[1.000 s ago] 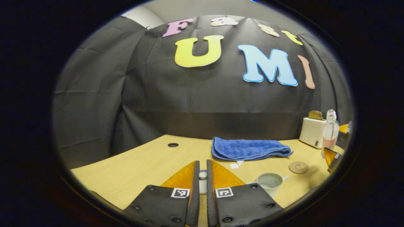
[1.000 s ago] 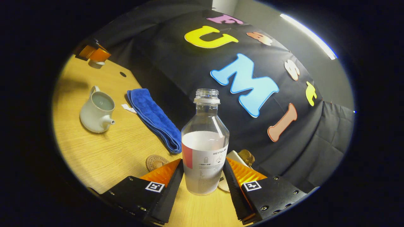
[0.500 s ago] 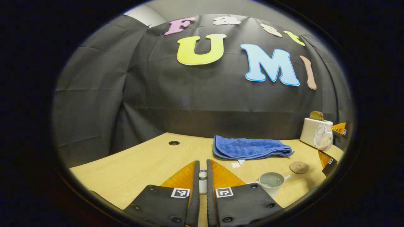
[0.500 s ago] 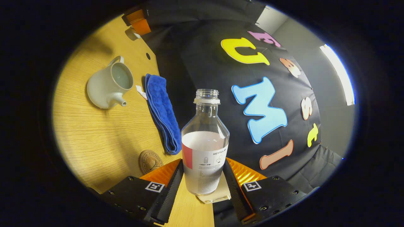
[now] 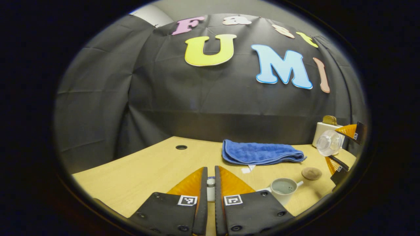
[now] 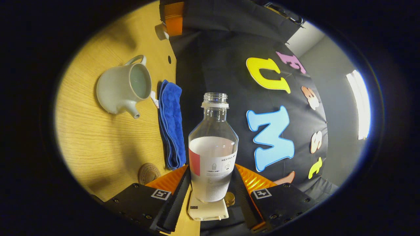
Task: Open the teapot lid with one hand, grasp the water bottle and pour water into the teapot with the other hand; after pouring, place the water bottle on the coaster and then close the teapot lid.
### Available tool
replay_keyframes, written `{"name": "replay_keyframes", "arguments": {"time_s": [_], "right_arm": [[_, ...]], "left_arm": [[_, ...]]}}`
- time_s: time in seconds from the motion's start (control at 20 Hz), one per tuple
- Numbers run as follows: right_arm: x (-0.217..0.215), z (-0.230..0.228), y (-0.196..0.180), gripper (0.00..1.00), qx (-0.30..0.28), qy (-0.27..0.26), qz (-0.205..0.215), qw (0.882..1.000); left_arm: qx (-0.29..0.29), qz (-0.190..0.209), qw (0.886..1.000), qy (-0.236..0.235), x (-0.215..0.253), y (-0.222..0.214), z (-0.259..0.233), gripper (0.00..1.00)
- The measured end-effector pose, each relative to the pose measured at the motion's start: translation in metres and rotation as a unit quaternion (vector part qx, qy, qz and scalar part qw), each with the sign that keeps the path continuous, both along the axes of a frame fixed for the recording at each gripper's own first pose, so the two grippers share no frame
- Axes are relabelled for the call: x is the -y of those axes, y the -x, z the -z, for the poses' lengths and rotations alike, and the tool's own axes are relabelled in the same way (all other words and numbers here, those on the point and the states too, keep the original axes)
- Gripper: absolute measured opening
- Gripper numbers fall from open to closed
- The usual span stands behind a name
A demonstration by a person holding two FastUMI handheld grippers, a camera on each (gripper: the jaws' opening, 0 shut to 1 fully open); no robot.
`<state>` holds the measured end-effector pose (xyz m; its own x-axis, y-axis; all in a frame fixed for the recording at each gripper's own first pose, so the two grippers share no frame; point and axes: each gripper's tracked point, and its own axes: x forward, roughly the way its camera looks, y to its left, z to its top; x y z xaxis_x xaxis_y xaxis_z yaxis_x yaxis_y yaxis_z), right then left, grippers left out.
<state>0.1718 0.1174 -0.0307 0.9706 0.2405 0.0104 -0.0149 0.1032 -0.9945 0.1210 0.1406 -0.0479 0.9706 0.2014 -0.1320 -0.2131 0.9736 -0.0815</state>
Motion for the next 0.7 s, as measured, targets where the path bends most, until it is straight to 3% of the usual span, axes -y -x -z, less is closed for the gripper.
{"name": "replay_keyframes", "arguments": {"time_s": [0.7], "right_arm": [[-0.015,-0.003,-0.002,0.75,0.051,0.115,-0.041,0.991]], "left_arm": [[-0.008,-0.001,1.000,0.000,-0.001,0.001,0.004,0.15]]}}
